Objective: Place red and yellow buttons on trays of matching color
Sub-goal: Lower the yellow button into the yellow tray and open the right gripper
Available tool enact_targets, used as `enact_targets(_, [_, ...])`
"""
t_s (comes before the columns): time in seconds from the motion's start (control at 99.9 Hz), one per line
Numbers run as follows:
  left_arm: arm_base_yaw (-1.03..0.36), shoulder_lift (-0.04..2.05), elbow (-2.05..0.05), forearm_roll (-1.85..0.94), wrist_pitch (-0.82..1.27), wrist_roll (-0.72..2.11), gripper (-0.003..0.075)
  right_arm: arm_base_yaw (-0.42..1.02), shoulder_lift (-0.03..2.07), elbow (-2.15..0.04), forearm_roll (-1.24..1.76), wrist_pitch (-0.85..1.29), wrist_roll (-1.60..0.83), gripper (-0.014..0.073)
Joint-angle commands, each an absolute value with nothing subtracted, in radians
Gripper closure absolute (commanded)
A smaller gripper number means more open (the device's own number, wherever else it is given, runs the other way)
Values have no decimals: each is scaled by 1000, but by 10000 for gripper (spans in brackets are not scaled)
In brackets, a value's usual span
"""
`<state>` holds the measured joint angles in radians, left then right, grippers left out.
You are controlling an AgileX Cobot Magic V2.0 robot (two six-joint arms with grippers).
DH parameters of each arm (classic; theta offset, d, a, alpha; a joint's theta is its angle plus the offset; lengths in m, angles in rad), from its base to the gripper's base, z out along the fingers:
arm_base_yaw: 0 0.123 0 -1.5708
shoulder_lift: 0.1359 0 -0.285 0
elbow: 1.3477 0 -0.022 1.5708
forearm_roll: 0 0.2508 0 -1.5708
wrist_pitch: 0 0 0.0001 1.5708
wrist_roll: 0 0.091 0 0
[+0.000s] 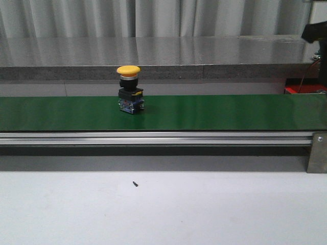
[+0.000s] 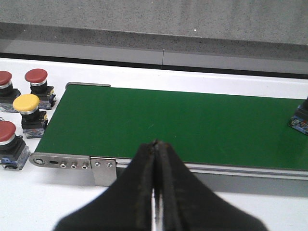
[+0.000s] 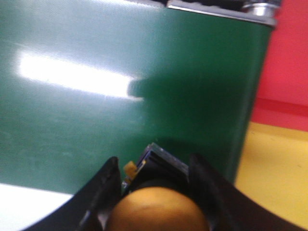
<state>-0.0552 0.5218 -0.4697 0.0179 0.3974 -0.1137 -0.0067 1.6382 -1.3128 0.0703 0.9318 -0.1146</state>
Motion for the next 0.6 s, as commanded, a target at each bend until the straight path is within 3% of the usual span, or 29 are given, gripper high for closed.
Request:
enact_targets(0.0, [-61, 525, -499, 11, 324, -123, 740, -49, 1551, -1345, 59, 940, -125, 437])
enact_targets(0.36, [-61, 525, -499, 11, 324, -123, 740, -299, 1538, -1296, 75, 915, -163, 437])
enact_targets(0.59, [-61, 525, -499, 11, 324, -123, 740, -326, 1613, -1219, 107, 843, -164, 437])
